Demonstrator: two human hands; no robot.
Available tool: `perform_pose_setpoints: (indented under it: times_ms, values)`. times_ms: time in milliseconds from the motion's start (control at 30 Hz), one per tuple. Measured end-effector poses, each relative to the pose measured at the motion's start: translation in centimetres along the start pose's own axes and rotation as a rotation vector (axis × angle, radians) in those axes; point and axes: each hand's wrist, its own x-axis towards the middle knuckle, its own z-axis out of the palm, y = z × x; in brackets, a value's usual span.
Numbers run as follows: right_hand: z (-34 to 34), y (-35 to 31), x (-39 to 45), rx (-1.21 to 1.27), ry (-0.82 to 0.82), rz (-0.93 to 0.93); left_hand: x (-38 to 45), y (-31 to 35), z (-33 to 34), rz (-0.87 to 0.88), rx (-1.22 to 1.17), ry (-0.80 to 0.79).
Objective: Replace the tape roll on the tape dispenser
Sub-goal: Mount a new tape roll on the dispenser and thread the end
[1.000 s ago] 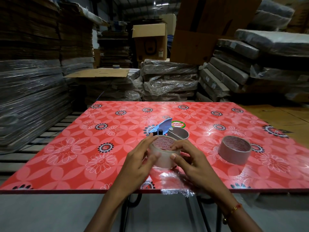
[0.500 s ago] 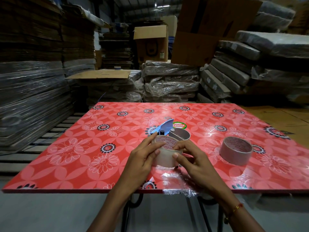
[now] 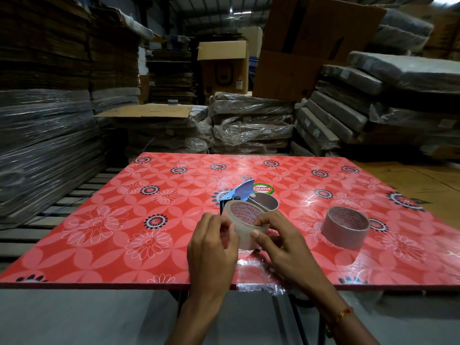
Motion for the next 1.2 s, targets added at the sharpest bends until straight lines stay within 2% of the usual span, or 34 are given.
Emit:
perform_pose_setpoints:
  times_ms: [67,167,233,467,633,733,900,967,1067,1200]
  values:
    - [0.1,0.0,0.0,-0.044,-0.018,-0.029,0.5,0.0,-0.5,-0.060,-0.054,-0.034]
    - [0.1,0.0,0.0,-0.096,-0.035,-0.057,1.2,-0.5,-0.6,-0.276,-0.228,-0.069]
    - [0.1,0.0,0.0,-0.113,-0.041,-0.056,1.3,-0.7,-0.6,-0.347,-0.291,-0.084]
    - [-0.1,0.2,0.0,-0.027,-0.017,-0.014,0.4,-0.6,-0.5,-0.141,-0.187,-0.072]
    - [0.0,0.0,0.0,-0.016,-0.012,0.008,1.0,-1.1,-0.5,-0.248,-0.317,-0.144]
    - [0.0,0.0,0.1,0.009,-0.006,0.038,0.9,-1.1,-0.7,-0.207,-0.320,-0.151]
    - [-0.2,-0.2,0.0,0.034,0.001,0.058,0.0,-0.7,-0.5,-0.003,-0.106,-0.098]
    - [-0.2,-0.3,0.0,0.045,0.000,0.060,-0.1,-0.7,-0.4,0.024,-0.056,-0.082]
    - [-0.2,-0.2,0.0,0.048,-0.003,0.060,0.3,-1.2,-0.5,-0.035,-0.115,-0.117]
    - [-0.2,-0.3,0.0,0.050,-0.001,0.084,1.1,-1.7,-1.1,-0.255,-0.354,-0.286]
